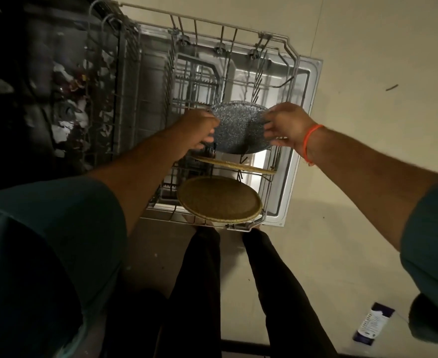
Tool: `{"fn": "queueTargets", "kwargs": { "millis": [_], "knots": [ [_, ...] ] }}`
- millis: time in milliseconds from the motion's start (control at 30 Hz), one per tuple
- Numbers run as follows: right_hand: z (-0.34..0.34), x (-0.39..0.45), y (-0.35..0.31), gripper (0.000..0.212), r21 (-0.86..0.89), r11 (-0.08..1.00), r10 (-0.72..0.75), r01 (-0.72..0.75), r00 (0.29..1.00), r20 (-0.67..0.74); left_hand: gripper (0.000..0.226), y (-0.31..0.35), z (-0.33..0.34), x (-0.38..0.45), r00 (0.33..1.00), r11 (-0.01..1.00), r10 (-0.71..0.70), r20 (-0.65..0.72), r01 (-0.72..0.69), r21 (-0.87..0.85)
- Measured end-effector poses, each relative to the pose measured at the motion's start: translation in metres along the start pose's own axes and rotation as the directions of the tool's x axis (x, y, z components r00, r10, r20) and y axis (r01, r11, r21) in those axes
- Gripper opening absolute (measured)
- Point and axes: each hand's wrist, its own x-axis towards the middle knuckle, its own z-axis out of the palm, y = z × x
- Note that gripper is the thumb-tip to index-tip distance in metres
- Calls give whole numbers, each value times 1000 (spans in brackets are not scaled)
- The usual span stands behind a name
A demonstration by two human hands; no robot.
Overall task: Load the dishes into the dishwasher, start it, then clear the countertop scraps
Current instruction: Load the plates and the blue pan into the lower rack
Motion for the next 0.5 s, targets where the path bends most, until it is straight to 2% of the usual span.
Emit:
{"fn": "queueTargets", "kwargs": {
  "millis": [100, 333, 500],
  "knots": [
    [3, -9, -9, 15, 12, 999, -35, 34, 999, 21, 31, 1, -2, -1, 998, 1000, 17, -60, -16, 7],
    [20, -19, -13, 19, -103, 989, -106, 106, 994, 2, 23, -3, -7, -14, 987, 987, -58, -147, 34, -160],
    [23, -36, -20, 10, -104, 986, -136, 134, 991, -7, 48, -6, -15, -31, 972, 936, -173, -159, 112, -334]
  ]
}}
